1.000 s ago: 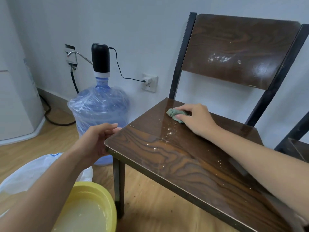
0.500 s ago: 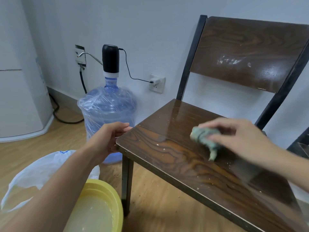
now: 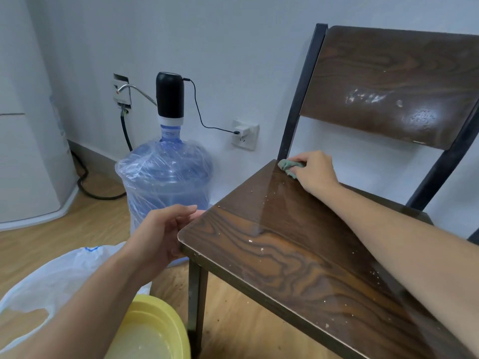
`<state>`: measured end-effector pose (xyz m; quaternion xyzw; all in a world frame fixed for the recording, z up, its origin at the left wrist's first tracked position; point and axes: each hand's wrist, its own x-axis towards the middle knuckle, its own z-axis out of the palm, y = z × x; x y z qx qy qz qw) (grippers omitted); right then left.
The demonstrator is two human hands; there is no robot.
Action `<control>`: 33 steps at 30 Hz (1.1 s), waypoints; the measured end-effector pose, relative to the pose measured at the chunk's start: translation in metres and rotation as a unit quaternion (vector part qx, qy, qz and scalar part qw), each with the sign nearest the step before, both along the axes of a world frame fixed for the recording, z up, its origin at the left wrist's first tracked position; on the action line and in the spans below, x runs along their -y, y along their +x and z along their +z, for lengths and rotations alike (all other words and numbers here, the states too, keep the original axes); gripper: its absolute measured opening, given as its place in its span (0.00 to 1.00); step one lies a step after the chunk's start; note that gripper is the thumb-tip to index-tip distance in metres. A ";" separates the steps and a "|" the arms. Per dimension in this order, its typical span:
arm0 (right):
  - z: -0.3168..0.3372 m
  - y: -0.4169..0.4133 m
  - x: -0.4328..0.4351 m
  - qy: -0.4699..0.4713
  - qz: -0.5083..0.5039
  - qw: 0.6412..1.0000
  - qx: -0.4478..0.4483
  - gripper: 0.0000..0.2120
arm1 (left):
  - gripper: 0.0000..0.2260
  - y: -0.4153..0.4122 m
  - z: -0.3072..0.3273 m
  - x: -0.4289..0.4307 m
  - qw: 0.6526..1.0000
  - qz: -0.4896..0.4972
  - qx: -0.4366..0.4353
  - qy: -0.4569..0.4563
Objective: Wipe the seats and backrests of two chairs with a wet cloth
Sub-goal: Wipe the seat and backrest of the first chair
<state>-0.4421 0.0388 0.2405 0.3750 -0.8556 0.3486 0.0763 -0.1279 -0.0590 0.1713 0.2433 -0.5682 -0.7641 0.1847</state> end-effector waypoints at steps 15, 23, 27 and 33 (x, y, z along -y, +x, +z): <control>0.019 0.201 -0.080 0.095 0.349 0.931 0.050 0.14 | 0.27 0.002 -0.004 0.001 0.993 -0.013 -0.034 0.109; 0.046 0.104 -0.022 0.069 0.175 0.982 -0.001 0.16 | 0.29 0.005 -0.007 0.012 0.996 0.000 -0.014 0.089; 0.013 0.108 0.003 0.067 0.169 0.983 -0.005 0.19 | 0.28 0.004 -0.008 0.008 0.994 -0.004 -0.015 0.104; 0.014 0.199 -0.060 0.095 0.441 0.891 -0.049 0.20 | 0.28 0.006 -0.007 0.014 0.996 -0.020 -0.002 0.092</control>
